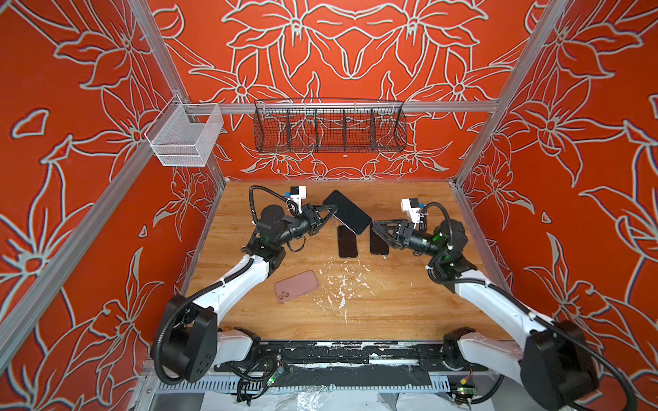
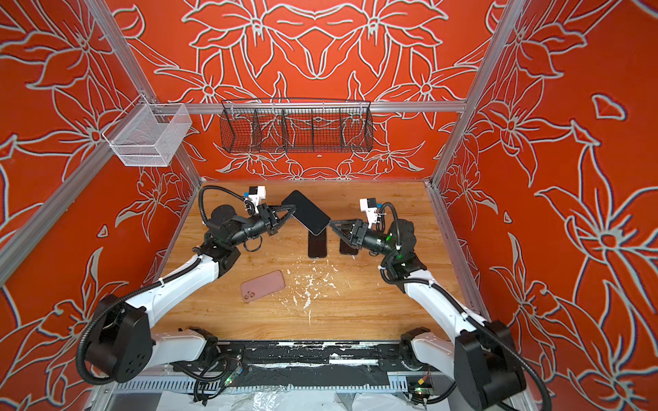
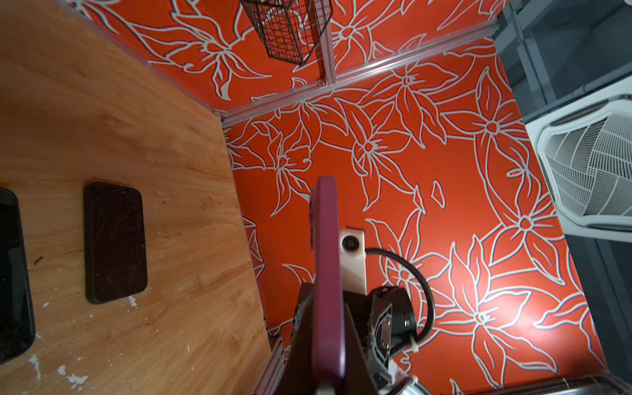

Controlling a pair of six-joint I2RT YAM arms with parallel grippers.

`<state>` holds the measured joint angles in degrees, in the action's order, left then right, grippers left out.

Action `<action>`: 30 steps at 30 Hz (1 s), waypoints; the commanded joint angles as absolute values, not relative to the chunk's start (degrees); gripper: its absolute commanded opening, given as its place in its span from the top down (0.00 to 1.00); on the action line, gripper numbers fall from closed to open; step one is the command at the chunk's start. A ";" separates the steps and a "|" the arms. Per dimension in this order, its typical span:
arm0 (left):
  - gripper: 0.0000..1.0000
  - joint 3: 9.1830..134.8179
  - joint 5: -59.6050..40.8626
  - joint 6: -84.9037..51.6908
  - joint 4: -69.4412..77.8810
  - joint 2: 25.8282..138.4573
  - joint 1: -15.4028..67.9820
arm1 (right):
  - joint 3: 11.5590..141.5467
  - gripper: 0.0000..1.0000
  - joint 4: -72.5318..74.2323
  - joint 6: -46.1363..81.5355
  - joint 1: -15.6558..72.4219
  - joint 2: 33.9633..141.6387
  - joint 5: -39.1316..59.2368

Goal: Put the phone into the phone case

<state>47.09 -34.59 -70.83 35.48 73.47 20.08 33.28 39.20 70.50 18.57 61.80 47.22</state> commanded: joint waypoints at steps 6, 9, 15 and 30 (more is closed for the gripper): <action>1.00 51.08 -21.93 -69.61 32.54 70.52 24.89 | 28.69 0.27 48.45 77.88 24.81 59.09 30.00; 1.00 51.37 -20.86 -69.61 32.62 70.90 26.31 | 30.20 0.27 50.99 78.49 27.13 61.62 28.82; 1.00 50.91 -19.60 -69.09 32.01 70.08 27.40 | 32.05 0.28 60.89 82.42 28.78 67.09 27.52; 1.00 50.37 -19.52 -67.85 31.23 69.44 28.30 | 38.21 0.62 65.08 85.38 29.42 74.51 29.59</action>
